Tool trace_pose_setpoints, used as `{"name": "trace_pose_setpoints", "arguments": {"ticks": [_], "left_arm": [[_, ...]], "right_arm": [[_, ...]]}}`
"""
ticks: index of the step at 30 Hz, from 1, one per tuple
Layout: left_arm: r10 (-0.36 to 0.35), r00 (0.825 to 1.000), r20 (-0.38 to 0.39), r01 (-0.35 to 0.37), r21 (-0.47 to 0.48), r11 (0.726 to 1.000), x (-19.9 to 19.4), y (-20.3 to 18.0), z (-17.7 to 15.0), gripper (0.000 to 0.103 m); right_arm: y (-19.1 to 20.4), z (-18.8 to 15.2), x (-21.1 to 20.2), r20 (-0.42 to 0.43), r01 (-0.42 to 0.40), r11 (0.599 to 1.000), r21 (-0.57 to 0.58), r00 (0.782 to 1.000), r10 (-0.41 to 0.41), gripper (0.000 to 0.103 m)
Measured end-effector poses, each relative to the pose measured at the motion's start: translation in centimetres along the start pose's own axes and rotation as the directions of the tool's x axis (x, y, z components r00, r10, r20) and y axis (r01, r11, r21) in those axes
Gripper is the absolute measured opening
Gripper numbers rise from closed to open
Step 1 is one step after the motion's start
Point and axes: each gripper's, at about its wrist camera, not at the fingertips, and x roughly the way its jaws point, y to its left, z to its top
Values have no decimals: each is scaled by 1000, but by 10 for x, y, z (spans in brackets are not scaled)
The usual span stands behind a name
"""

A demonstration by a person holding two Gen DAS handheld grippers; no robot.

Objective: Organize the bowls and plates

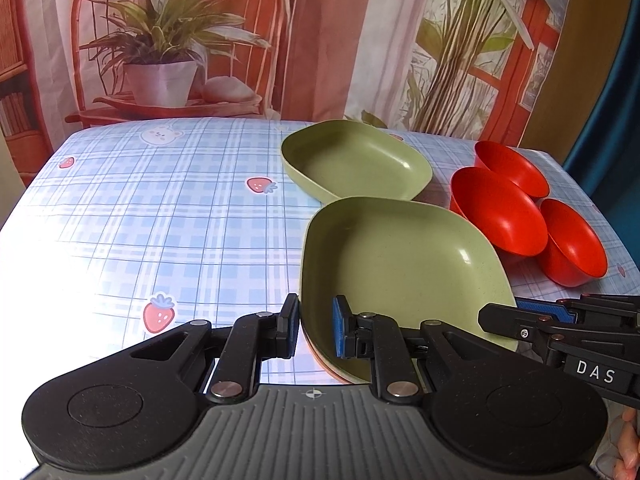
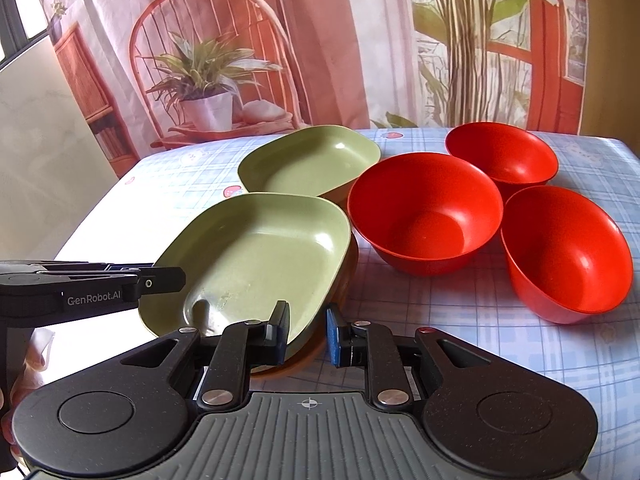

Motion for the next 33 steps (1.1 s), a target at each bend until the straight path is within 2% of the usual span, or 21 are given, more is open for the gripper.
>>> {"name": "trace_pose_setpoints", "arguments": {"ticks": [7,19,27,33], "left_arm": [[10,1000,9,-10,8,1000,2,-2,-2,19],[21,1000,-1,-21,10,1000,8,0,-7,19],[20,1000,-2,-20,-3,1000,7,1,-7,19],[19,1000,22,-19,-2,1000,-8,3,0,19]], "right_arm": [[1,-1,2,2,15,1000,-20,1000,-15,21],[12,-11,11,34,83,985,-154,996,-79,19],[6,-9,6,42,72,990,-119,997,-68,20],[2,0,-10,70,46,992,-118,997,-38,20]]}}
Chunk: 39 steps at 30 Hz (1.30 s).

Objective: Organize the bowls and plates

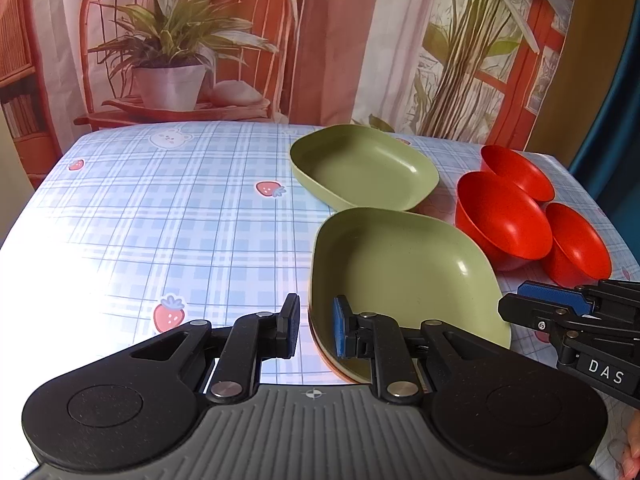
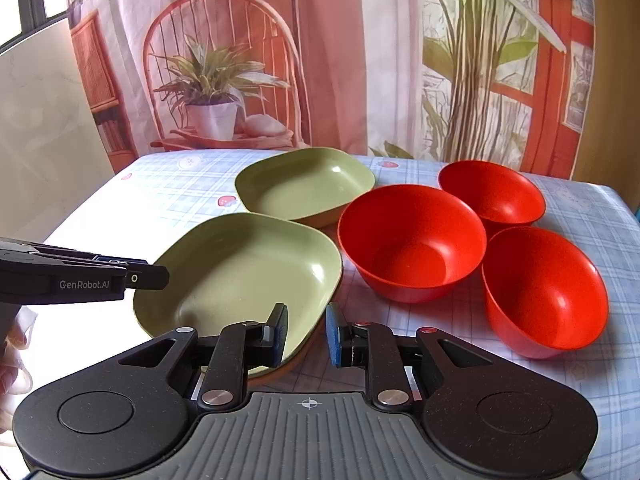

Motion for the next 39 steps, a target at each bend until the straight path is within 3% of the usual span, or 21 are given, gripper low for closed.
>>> {"name": "trace_pose_setpoints", "arguments": {"ticks": [11,23,30,39], "left_arm": [[13,996,88,-9,-46,999,-26,8,44,19],[59,994,92,-45,-144,989,2,12,91,19],[86,996,10,-81,-241,967,53,17,101,19],[41,994,-100,-72,-334,940,103,34,93,19]], "right_arm": [[-19,47,-13,66,-27,999,-38,997,30,20],[-50,120,24,83,-54,997,-48,995,57,20],[-64,151,83,8,-64,998,-30,998,64,20],[-82,155,150,-134,-58,995,76,989,68,20]]}}
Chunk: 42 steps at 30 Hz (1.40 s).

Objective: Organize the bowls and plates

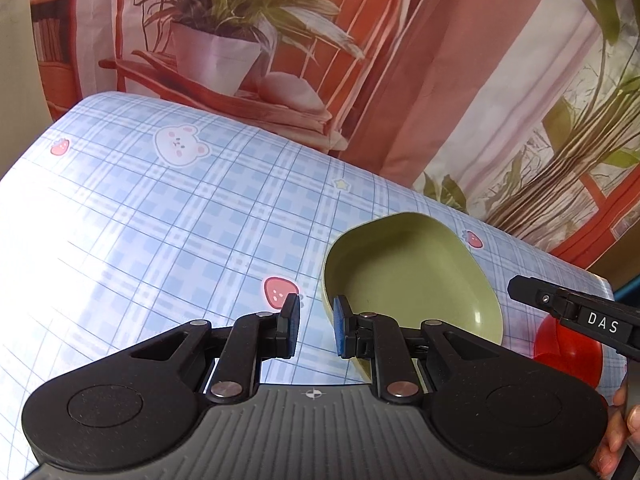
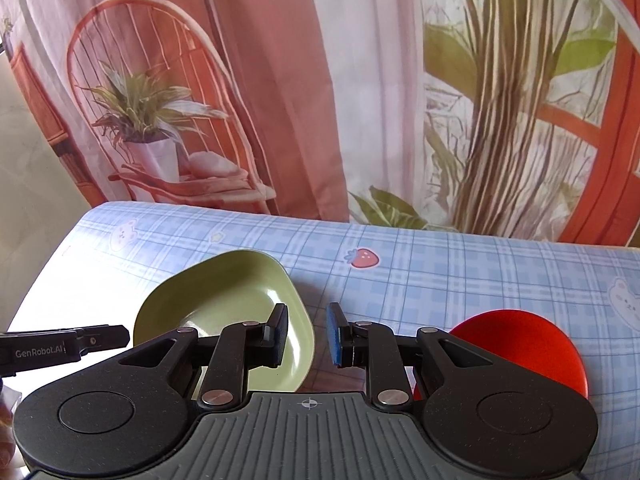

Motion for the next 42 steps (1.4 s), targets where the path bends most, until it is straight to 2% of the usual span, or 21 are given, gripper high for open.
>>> {"name": "trace_pose_setpoints", "arguments": {"ticks": [8,15,19,23,32,42], "left_arm": [[-33,999,-35,33,-15,999,14,-2,-4,19],[-72,996,-52,71,-18,997,21,-5,-7,18],[-81,995,-50,81,-17,997,22,-5,-8,14],[-75,997,-26,75,-1,997,17,-6,-5,14],[-71,996,56,66,81,995,-20,-17,10,14],[-54,992,110,38,145,989,-62,-19,-2,14]], "right_arm": [[-3,1,25,-73,41,999,26,997,-39,20],[-3,1,34,-107,27,999,38,994,-23,19],[-1,-1,36,-120,23,999,47,993,-18,12],[-1,-2,30,-98,28,998,53,995,-23,6],[3,2,-11,-2,-16,997,78,1000,16,5],[24,-21,-54,52,-47,997,67,998,44,5]]}}
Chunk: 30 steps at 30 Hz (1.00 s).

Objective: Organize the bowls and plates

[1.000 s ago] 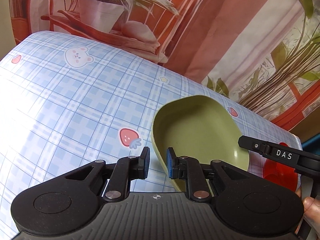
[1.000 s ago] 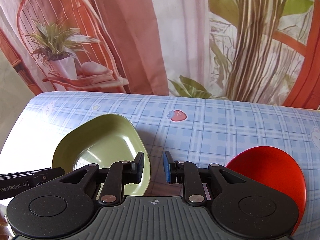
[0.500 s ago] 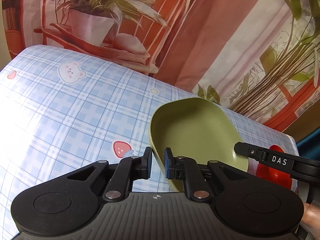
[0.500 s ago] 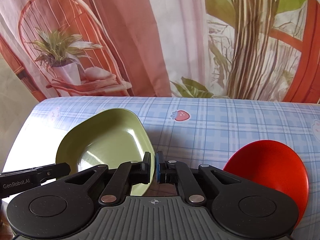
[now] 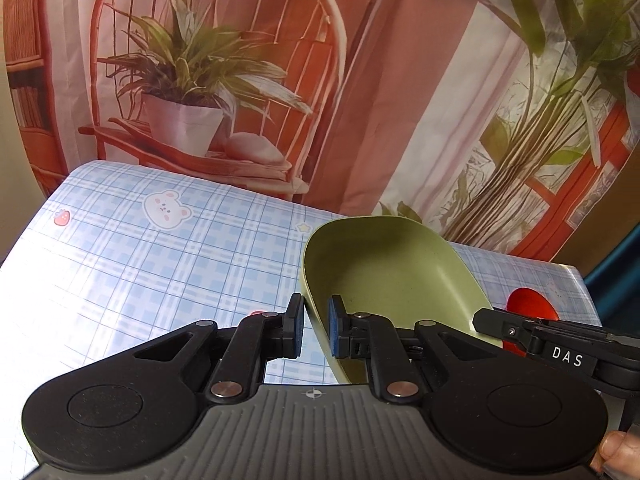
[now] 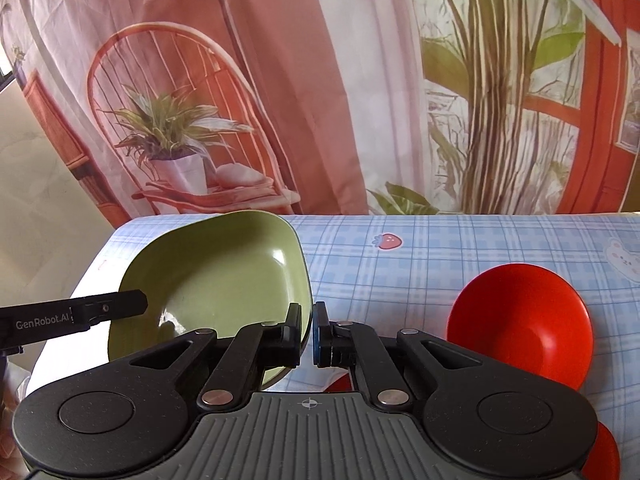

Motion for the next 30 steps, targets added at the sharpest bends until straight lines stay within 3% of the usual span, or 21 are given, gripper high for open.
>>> {"name": "trace_pose_setpoints", "arguments": {"ticks": [12,30], "left_arm": [[1,1000,15,-2,45,999,-39,1,-19,14],[-40,999,-3,40,112,993,-59,0,-48,14]], "right_arm": [[19,-37,-51,26,-45,999,-16,999,46,7],[26,-87,-99,67,-79,997,-2,995,79,9]]}}
